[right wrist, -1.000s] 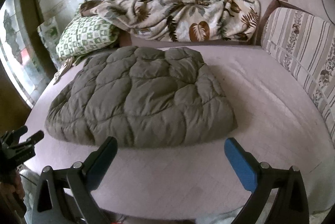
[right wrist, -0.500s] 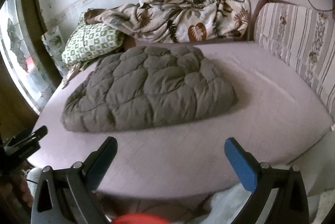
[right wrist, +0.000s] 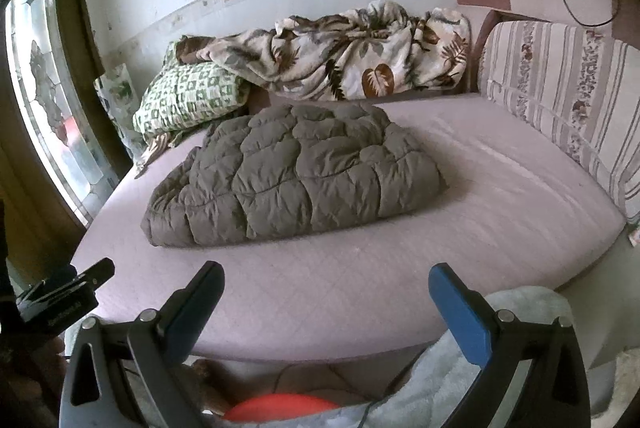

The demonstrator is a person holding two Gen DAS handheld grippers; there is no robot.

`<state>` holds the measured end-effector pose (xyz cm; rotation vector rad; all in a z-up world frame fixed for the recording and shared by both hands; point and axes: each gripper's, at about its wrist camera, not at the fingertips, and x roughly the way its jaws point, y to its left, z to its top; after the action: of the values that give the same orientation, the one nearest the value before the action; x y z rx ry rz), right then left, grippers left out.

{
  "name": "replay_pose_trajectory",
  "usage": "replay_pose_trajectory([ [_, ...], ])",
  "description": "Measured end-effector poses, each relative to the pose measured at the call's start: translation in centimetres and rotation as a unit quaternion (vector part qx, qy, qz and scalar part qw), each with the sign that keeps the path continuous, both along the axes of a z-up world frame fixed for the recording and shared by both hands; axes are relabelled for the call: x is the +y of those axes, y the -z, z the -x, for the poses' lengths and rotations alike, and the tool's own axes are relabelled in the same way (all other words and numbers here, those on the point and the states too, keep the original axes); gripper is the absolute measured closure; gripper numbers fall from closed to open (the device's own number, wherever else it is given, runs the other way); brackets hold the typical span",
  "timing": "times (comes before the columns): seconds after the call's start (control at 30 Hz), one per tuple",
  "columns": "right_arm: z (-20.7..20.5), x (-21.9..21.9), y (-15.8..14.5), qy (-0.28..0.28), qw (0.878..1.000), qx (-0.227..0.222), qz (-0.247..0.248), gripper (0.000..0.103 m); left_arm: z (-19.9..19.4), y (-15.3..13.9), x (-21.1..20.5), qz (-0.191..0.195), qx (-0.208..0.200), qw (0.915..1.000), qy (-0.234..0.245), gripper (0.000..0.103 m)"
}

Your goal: Fold large clothes

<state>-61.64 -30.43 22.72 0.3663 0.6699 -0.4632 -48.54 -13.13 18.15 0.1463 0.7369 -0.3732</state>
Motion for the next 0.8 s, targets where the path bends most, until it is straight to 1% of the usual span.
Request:
replay_pose_trajectory([
  [0.13,0.4,0.1,-0.3,0.006,1.000,-0.003,0.003,0.000,0.6,-0.3,-0.4,-0.004,-0.008,0.9999,0.006,0.020],
  [0.23,0.4,0.1,-0.4,0.006,1.000,-0.002,0.003,0.000,0.9,-0.2,-0.6,-0.009,-0.006,0.9999,0.011,0.020],
  [0.8,0.8,0.5,-0.2,0.002,1.000,-0.003,0.007,0.000,1.4,-0.6,-0.4,-0.004,-0.015,0.9998,0.012,0.020],
])
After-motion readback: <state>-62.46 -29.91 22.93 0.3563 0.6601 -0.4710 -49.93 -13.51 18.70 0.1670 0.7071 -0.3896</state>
